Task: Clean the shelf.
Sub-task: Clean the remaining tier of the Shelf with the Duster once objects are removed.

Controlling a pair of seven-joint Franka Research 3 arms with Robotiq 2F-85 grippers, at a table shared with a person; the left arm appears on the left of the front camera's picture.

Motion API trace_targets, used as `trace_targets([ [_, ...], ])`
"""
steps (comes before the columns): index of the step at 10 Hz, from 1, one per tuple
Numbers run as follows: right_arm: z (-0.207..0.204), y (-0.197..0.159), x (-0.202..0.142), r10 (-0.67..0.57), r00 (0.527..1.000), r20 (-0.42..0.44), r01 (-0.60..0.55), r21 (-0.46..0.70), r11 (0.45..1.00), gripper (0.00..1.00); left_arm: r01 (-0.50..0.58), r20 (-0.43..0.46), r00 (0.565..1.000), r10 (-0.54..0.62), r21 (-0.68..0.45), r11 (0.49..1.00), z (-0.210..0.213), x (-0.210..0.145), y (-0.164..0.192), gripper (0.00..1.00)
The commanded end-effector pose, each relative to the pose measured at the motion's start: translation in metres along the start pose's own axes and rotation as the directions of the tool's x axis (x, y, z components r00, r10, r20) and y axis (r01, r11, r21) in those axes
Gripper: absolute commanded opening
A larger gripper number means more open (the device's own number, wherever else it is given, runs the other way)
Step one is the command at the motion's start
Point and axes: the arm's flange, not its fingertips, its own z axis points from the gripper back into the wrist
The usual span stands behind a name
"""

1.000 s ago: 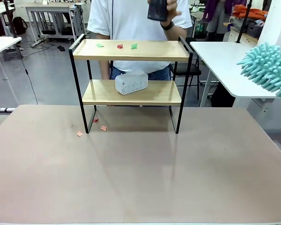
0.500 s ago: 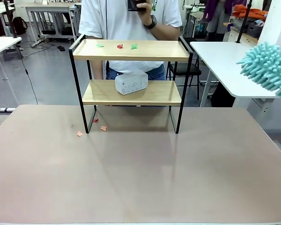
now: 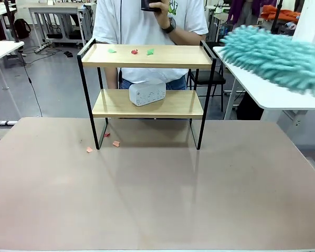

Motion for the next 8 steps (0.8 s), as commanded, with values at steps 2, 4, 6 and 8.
trace_targets([
  [2, -0.058, 0.026, 0.018, 0.001, 0.995, 0.102, 0.013, -0.140, 0.990, 0.12, 0.027, 0.014, 1.000, -0.027, -0.021, 0.999, 0.000, 0.000, 0.000, 1.00],
  [4, -0.057, 0.039, 0.021, 0.002, 0.999, 0.053, 0.007, -0.159, 0.987, 0.12, 0.027, 0.014, 1.000, -0.027, -0.021, 0.999, 0.000, 0.000, 0.000, 1.00],
  [6, -0.057, 0.039, 0.021, 0.002, 0.999, 0.053, 0.007, -0.159, 0.987, 0.12, 0.027, 0.014, 1.000, -0.027, -0.021, 0.999, 0.000, 0.000, 0.000, 1.00],
  [8, -0.057, 0.039, 0.021, 0.002, 0.999, 0.053, 0.007, -0.159, 0.987, 0.12, 0.027, 0.014, 1.000, -0.027, -0.021, 0.999, 0.000, 0.000, 0.000, 1.00],
])
